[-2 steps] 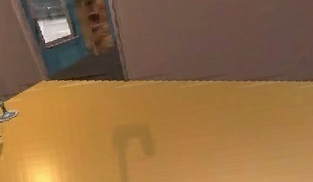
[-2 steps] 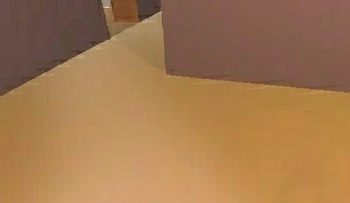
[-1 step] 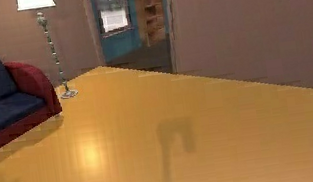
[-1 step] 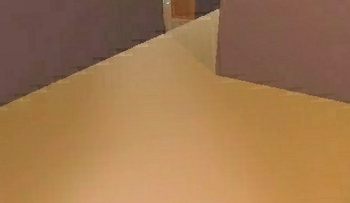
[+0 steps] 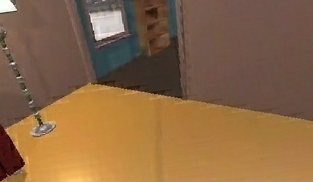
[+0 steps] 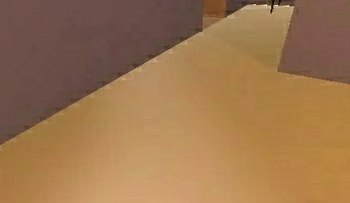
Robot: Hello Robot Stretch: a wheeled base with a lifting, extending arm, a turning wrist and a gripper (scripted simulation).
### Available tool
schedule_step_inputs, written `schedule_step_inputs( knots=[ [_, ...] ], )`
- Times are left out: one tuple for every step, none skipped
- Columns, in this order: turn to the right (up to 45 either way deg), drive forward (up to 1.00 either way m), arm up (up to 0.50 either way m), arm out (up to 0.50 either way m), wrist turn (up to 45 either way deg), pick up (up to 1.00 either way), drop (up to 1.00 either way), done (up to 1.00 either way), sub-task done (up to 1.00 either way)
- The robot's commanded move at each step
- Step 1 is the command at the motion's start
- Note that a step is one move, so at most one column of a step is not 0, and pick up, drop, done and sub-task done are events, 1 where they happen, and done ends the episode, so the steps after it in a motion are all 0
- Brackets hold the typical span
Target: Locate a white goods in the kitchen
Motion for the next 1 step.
schedule_step_inputs(
  knots=[
    [-3.0, 0.0, 0.0, 0.0, 0.0, 0.0, 0.0, 0.0, 0.0]
  ],
)
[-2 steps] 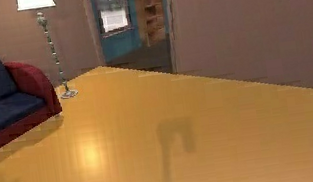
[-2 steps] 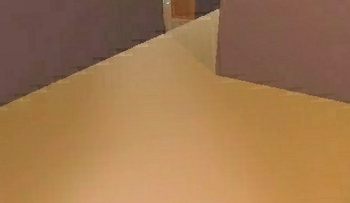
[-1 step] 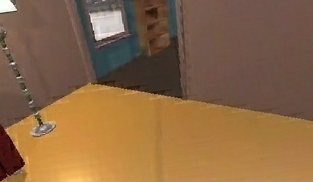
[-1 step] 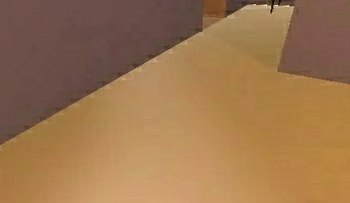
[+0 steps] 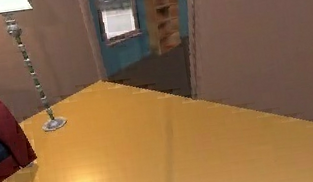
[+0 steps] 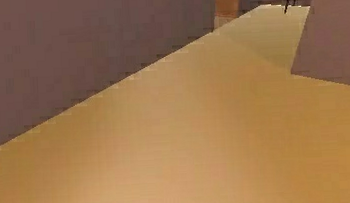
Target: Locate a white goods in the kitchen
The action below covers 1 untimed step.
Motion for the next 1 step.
schedule_step_inputs(
  knots=[
    [0.0, 1.0, 0.0, 0.0, 0.0, 0.0, 0.0, 0.0, 0.0]
  ],
)
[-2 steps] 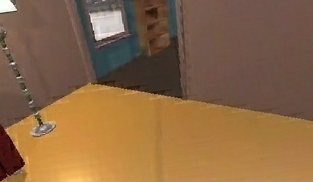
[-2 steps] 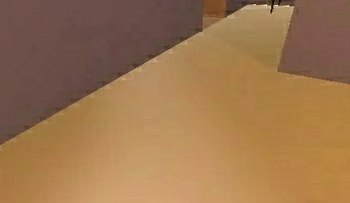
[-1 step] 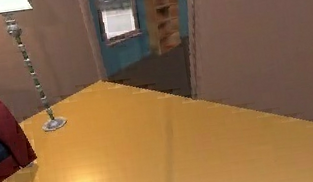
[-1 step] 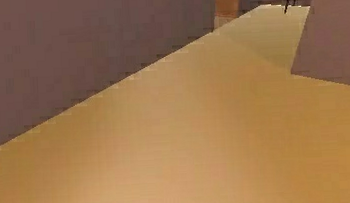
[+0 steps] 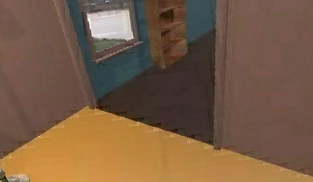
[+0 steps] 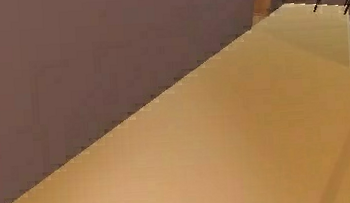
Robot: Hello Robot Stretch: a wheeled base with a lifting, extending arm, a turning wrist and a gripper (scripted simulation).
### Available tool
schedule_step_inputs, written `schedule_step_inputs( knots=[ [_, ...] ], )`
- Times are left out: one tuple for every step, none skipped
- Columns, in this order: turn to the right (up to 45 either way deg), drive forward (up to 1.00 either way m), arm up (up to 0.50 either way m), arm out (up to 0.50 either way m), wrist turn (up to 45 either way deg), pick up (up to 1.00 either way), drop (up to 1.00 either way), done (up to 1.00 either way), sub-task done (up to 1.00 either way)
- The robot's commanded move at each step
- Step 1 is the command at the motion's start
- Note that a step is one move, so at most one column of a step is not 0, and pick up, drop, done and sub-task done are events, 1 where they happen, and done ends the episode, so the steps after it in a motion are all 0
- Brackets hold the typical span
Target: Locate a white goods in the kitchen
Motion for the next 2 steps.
schedule_step_inputs(
  knots=[
    [0.0, 1.0, 0.0, 0.0, 0.0, 0.0, 0.0, 0.0, 0.0],
    [-18.0, 0.0, 0.0, 0.0, 0.0, 0.0, 0.0, 0.0, 0.0]
  ],
)
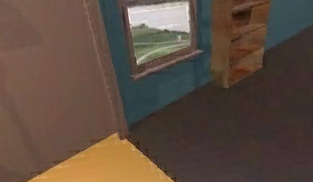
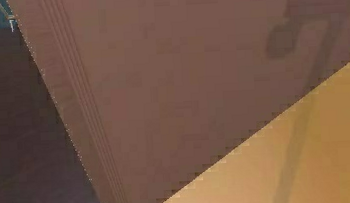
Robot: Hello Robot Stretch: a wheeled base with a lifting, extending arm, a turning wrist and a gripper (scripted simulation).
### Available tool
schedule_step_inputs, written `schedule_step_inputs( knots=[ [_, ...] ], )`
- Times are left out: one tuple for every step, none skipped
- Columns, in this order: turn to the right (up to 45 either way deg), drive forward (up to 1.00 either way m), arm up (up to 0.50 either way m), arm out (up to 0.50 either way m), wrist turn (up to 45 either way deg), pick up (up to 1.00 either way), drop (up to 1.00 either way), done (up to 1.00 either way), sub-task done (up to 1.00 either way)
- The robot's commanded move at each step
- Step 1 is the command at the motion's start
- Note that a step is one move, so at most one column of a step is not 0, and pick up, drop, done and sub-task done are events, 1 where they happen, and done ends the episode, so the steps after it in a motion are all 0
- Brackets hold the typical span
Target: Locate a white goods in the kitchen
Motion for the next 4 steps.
schedule_step_inputs(
  knots=[
    [0.0, 0.1, 0.0, 0.0, 0.0, 0.0, 0.0, 0.0, 0.0],
    [33.0, 0.0, 0.0, 0.0, 0.0, 0.0, 0.0, 0.0, 0.0],
    [0.0, 1.0, 0.0, 0.0, 0.0, 0.0, 0.0, 0.0, 0.0],
    [33.0, 0.0, 0.0, 0.0, 0.0, 0.0, 0.0, 0.0, 0.0]
  ],
)
